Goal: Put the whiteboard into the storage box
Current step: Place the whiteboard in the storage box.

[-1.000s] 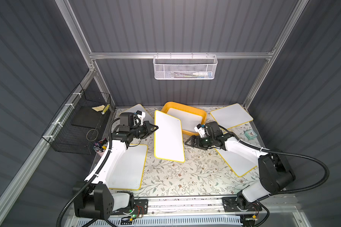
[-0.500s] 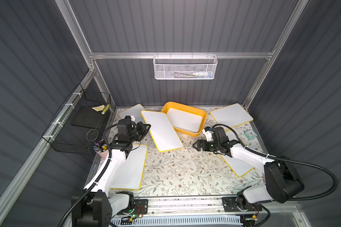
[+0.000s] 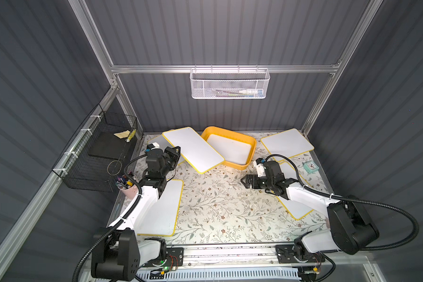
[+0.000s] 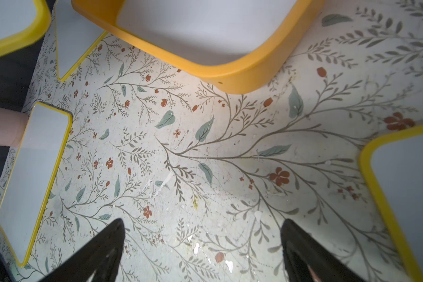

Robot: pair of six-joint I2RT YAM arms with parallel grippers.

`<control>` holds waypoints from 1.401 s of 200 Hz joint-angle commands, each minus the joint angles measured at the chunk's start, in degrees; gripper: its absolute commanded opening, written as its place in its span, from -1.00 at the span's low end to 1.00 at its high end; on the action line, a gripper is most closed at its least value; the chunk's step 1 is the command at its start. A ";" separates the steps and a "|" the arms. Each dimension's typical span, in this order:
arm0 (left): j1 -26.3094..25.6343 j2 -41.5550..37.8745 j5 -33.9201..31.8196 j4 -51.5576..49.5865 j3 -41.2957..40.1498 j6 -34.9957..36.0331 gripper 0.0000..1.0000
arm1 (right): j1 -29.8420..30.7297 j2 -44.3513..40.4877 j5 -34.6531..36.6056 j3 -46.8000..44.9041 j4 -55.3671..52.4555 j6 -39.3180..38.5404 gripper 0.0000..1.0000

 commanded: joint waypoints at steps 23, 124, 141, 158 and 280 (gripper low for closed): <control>-5.47 2.99 -10.41 11.73 2.37 -1.55 -1.00 | 0.05 0.29 1.47 -0.99 1.39 0.45 0.98; -15.40 17.26 -28.98 4.87 13.14 -12.43 -1.00 | 0.00 -1.75 6.44 -1.31 -0.18 -0.66 0.98; -18.03 18.22 -35.14 -5.12 16.74 -16.93 -1.00 | -0.01 -2.19 6.92 -1.49 -0.21 -0.51 0.98; -19.91 19.32 -39.00 -8.70 19.38 -17.90 -1.00 | 0.00 -2.14 7.11 -1.58 -0.07 -0.42 0.98; -26.44 31.22 -43.31 -18.58 34.27 -24.18 -1.00 | -0.08 -1.14 8.33 -1.01 -1.16 0.91 0.98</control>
